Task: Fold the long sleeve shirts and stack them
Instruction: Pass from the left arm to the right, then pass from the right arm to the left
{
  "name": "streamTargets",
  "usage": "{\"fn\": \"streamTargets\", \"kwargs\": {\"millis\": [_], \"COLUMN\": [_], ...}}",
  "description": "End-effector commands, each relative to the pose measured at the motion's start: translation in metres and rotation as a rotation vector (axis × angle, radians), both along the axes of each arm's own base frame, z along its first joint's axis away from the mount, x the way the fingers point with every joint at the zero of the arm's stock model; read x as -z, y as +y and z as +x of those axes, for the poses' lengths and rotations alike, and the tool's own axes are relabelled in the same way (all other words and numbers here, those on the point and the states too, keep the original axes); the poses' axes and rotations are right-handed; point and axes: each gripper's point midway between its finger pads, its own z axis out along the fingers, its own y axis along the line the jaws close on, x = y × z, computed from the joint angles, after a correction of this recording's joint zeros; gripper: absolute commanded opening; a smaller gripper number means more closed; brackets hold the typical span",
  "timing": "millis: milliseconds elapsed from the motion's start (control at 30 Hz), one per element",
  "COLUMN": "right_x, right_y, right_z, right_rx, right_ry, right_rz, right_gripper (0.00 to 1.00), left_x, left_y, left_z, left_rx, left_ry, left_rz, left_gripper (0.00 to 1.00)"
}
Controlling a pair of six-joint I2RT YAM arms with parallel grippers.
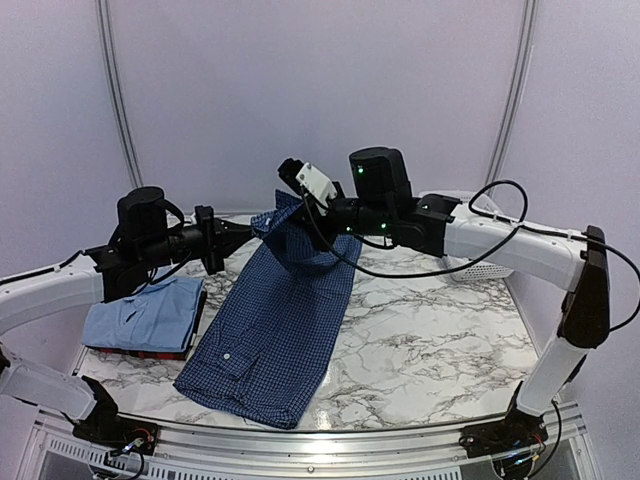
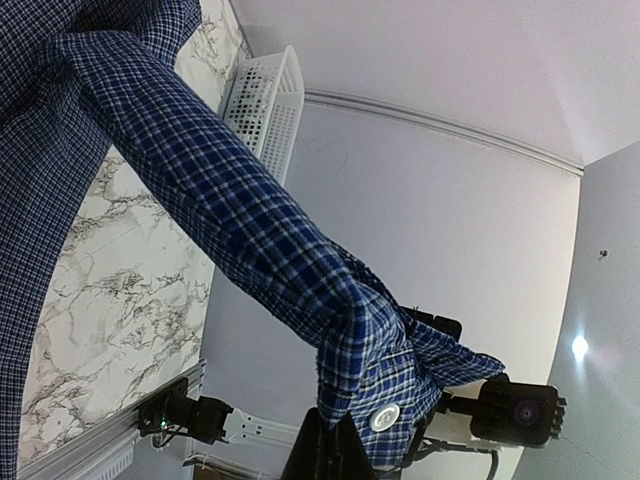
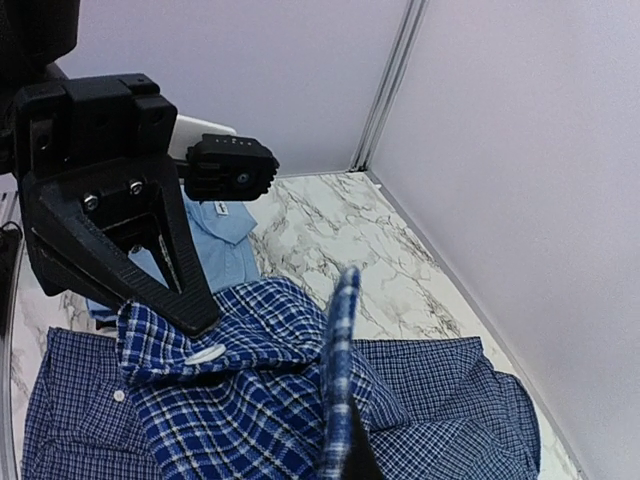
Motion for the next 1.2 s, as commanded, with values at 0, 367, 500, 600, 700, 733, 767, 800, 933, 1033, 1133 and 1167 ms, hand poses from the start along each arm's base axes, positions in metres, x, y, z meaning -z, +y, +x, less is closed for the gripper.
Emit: {"fn": "streamTargets", "kwargs": {"millis": [0, 367, 500, 600, 700, 733, 767, 800, 933, 1033, 1133, 1167], "right_x": [-0.051, 0.02, 0.056, 0.062, 0.041, 0.031, 0.019, 0.007, -0.045, -0.056, -0.053, -0.051], "right_y": [-0.011, -0.011, -0.01, -0.016, -0.017, -0.017, -0.02, -0.019, -0.022, -0.015, 0.002, 0.006], "right_z": [-0.006, -0.057, -0.072, -0.066, -0.045, -0.035, -0.023, -0.015, 0.016, 0.027, 0.029, 0.028], "right_rx": [0.017, -0.068, -0.092, -0.03, 0.057, 0.092, 0.139, 0.154, 0.174, 0.075, -0.025, -0.048], "right_ry": [-0.17, -0.004, 0.114, 0.12, 0.031, -0.015, -0.068, -0.117, -0.321, -0.429, -0.524, -0.562], "right_rz": [-0.012, -0.122, -0.099, -0.071, -0.066, -0.063, -0.056, -0.044, 0.066, 0.093, 0.092, 0.09], "right_gripper": [0.0, 0.0, 0.0, 0.0, 0.0, 0.0, 0.0, 0.0, 0.0, 0.0, 0.0, 0.0], "left_x": [0.012, 0.051, 0.086, 0.096, 0.091, 0.086, 0.082, 0.082, 0.076, 0.081, 0.102, 0.11], "left_y": [0.007, 0.009, 0.013, 0.007, 0.006, 0.007, 0.009, 0.014, 0.031, 0.033, 0.029, 0.028], "left_z": [-0.009, -0.029, -0.039, -0.043, -0.036, -0.031, -0.026, -0.022, -0.009, -0.011, -0.017, -0.017], "left_rx": [0.012, 0.08, 0.097, 0.155, 0.162, 0.162, 0.155, 0.14, 0.1, 0.124, 0.164, 0.161], "left_ry": [0.016, 0.066, 0.117, 0.093, 0.006, -0.05, -0.092, -0.117, -0.265, -0.327, -0.307, -0.295], "left_rz": [0.012, 0.061, 0.108, 0.144, 0.176, 0.195, 0.21, 0.226, 0.297, 0.336, 0.365, 0.38], "left_gripper": [0.0, 0.0, 0.0, 0.01, 0.17, 0.22, 0.25, 0.27, 0.36, 0.37, 0.32, 0.3]}}
